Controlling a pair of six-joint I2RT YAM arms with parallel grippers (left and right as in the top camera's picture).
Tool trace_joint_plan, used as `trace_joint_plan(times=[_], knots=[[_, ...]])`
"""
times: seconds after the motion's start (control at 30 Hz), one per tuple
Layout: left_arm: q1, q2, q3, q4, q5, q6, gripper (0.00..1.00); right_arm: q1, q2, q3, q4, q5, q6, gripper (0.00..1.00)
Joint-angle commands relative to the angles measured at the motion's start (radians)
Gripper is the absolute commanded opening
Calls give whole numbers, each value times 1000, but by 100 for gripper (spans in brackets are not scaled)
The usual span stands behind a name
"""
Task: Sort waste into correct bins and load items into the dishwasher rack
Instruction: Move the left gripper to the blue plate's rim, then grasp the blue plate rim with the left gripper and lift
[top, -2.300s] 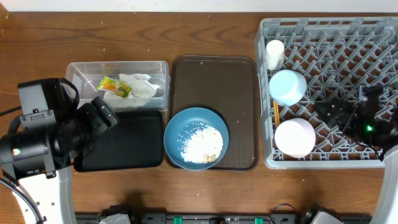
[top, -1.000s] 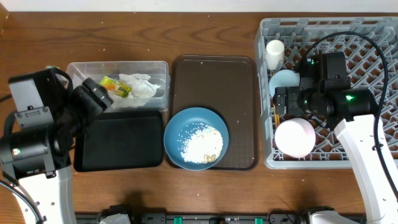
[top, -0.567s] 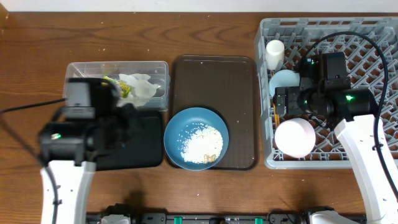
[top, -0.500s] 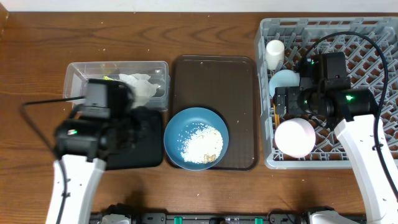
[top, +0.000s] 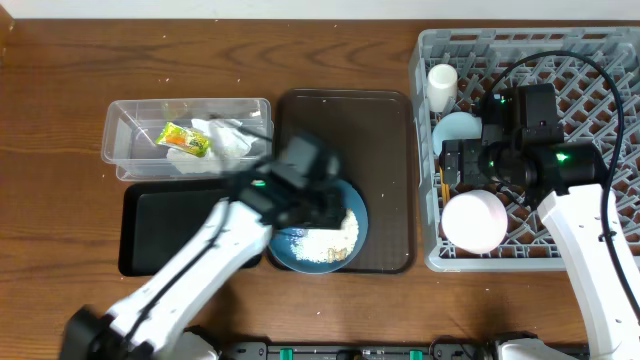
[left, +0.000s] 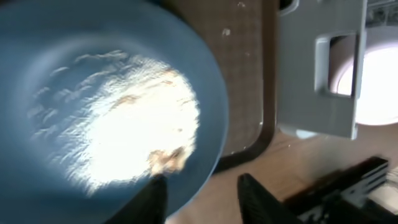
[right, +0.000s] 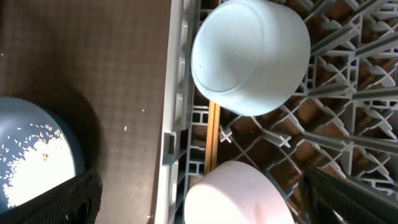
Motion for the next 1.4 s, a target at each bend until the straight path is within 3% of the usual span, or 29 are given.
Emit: trace_joint_plan(times=[0.0, 0.33, 0.5, 0.67, 0.87, 1.37], knots=[[-69, 78, 0, 61, -26, -5, 47, 11, 4, 13, 1, 10, 16, 99], [-161, 178, 0, 170, -251, -4, 45, 11, 4, 13, 1, 10, 16, 99], [-183, 204, 0, 190, -257, -4, 38, 11, 4, 13, 1, 10, 16, 99], [-217, 223, 0, 219, -259, -4, 37, 11, 4, 13, 1, 10, 16, 99], [-239, 263, 0, 223, -363, -32, 34, 11, 4, 13, 1, 10, 16, 99], [-240, 331, 2, 227, -362, -39, 27, 11, 4, 13, 1, 10, 16, 99]])
